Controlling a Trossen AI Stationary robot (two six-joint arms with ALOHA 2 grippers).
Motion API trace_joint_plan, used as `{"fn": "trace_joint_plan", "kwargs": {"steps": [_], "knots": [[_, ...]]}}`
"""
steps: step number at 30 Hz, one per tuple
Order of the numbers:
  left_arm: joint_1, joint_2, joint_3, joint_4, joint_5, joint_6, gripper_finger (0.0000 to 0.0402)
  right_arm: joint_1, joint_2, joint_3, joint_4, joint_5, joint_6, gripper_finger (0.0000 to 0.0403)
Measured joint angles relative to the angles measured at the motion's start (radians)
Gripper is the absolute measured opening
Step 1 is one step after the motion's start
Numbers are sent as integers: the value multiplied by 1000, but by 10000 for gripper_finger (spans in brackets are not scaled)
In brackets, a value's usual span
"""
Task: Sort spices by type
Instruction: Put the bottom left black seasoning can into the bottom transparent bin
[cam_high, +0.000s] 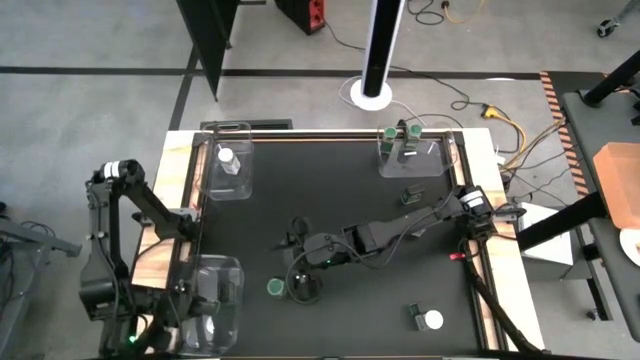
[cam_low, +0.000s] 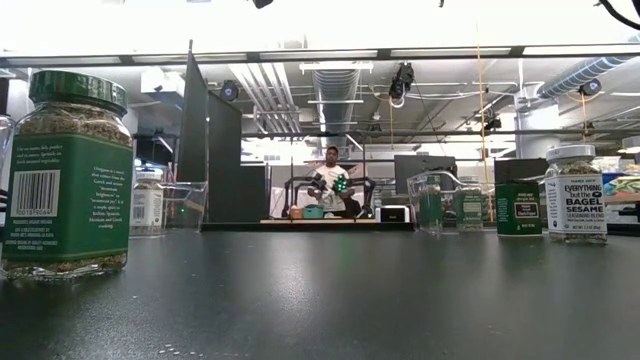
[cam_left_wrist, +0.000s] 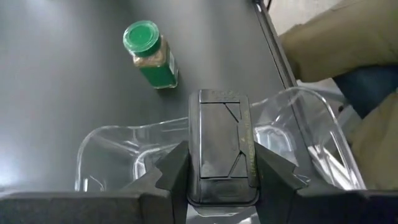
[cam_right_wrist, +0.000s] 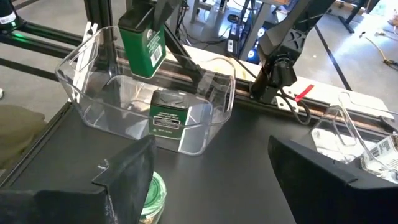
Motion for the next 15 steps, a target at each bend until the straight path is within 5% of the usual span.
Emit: {"fn": "trace_joint_plan", "kwargs": {"steps": [15], "knots": [[-1,-2,-13,-9,-82,-98,114,0,0,-1,-1,0,-22,311]]}}
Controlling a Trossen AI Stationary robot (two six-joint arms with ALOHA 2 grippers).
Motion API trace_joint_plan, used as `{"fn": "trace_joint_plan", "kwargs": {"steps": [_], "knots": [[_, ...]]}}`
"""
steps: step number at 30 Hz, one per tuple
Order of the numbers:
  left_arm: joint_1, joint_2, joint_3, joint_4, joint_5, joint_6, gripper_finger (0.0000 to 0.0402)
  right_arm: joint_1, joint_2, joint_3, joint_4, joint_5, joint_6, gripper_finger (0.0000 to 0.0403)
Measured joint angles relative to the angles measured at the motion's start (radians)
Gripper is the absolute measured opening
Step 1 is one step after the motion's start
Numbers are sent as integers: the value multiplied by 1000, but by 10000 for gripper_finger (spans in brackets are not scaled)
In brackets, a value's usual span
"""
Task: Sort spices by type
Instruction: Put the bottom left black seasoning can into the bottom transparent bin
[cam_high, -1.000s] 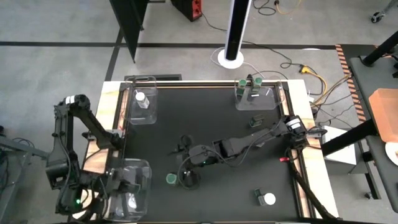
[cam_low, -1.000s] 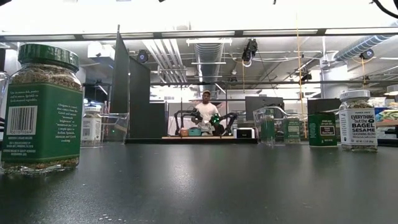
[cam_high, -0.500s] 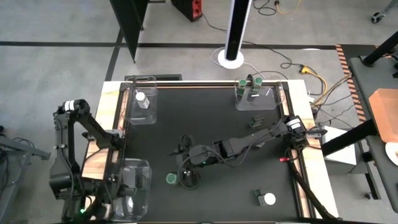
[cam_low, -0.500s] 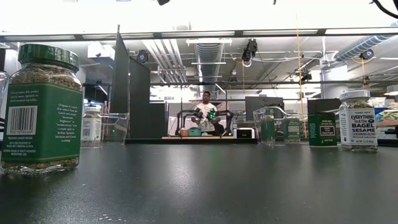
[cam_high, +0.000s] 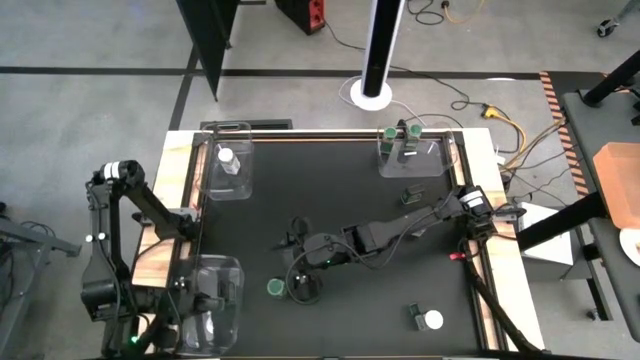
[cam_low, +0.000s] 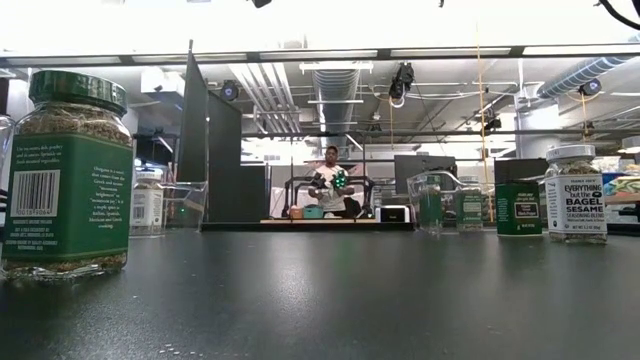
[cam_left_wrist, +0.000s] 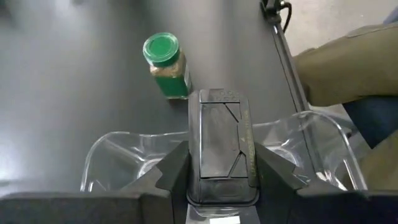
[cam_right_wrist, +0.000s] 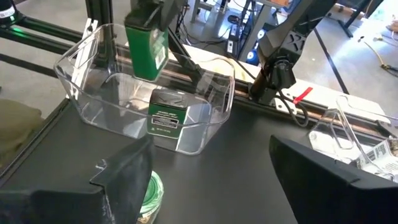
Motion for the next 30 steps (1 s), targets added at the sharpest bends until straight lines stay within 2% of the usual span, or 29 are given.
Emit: {"fn": "trace_joint_plan", "kwargs": {"steps": [8,13,20,30], "knots": [[1,-3,-2,-82,-2,-39,114,0,1,0,0,0,-27,296],[3,-14,-2,-151,-45,-118,114,-2,1,0,0,0,-37,289],[5,-15,-2,-258,-52,-256,114,-14,1,0,4,0,-46,278],[6,-16,-2,-271,-50,-307,116,-21,1,0,4,-21,-59,282]]}}
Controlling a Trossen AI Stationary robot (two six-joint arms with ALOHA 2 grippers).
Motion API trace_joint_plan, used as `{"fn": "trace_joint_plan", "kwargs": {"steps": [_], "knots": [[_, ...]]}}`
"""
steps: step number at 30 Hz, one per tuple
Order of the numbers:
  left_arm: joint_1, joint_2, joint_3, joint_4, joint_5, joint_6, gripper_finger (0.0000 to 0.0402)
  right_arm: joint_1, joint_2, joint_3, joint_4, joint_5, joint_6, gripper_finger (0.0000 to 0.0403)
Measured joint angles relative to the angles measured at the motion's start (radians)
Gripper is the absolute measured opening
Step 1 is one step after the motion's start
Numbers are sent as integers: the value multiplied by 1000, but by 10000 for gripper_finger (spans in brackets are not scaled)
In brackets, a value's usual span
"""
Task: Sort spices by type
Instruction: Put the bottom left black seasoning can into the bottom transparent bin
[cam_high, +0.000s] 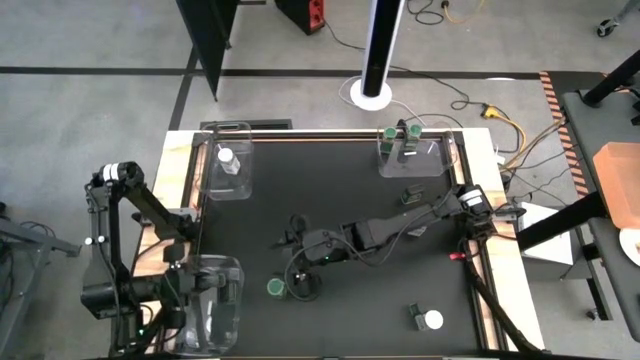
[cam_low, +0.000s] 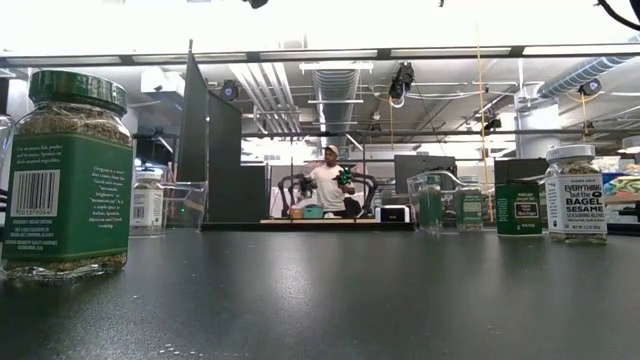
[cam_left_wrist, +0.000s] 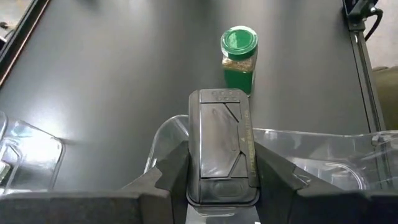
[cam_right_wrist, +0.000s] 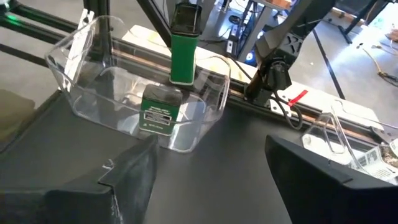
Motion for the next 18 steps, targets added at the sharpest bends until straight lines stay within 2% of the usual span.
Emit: {"fn": "trace_joint_plan", "kwargs": {"steps": [5,14,18], "knots": [[-1,-1,0,-5,87,23,116,-3,0,0,-12,-1,-12,288],[0,-1,0,-4,80,23,117,-3,0,0,-18,-5,-38,274],[-1,-1,0,-4,80,49,118,-6,0,-3,-56,-70,-57,268]]}}
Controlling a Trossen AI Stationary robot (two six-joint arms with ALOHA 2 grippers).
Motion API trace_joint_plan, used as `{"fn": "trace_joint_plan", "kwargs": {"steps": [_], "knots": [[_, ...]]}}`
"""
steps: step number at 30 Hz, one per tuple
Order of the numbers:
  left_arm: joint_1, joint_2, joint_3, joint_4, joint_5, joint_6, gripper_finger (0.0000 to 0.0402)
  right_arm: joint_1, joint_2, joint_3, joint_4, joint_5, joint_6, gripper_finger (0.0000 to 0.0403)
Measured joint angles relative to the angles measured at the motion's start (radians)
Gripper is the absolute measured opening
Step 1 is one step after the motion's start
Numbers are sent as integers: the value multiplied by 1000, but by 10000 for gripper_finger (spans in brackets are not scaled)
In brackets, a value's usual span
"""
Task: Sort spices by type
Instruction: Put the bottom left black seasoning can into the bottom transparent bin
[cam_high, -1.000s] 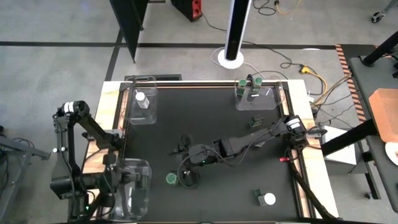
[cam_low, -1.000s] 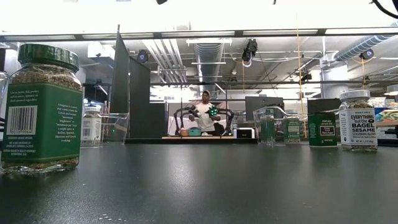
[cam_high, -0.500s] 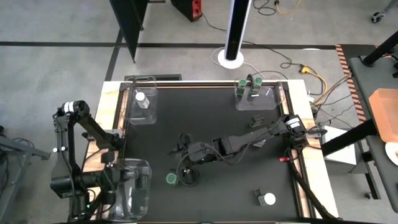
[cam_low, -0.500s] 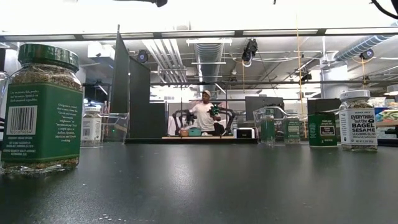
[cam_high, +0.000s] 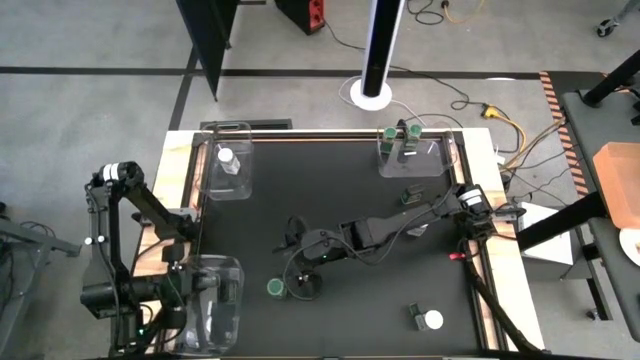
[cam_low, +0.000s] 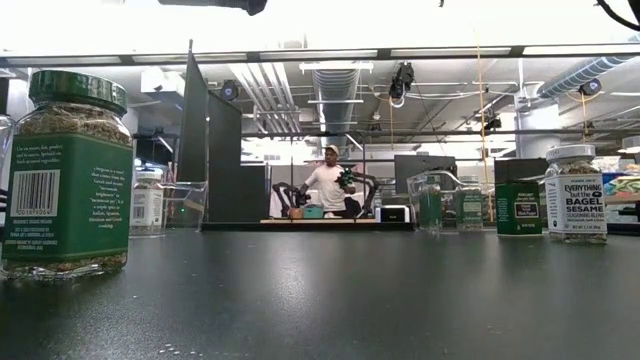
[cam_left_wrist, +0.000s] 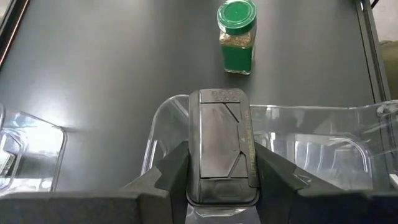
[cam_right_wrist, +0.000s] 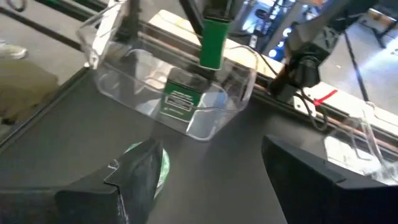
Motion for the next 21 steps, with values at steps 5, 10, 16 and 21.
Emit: {"fn": "trace_joint_plan", "kwargs": {"steps": [5,10,16,21], "knots": [[0,0,0,0,3,20,118,-7,0,-3,0,-37,-17,261],[15,-4,0,-1,4,-38,118,-22,0,-4,-6,-37,-17,256],[15,-5,0,72,83,46,118,-48,-1,-4,-16,-37,2,256],[12,2,0,129,165,27,118,-56,-3,-4,-26,-37,31,265]]}}
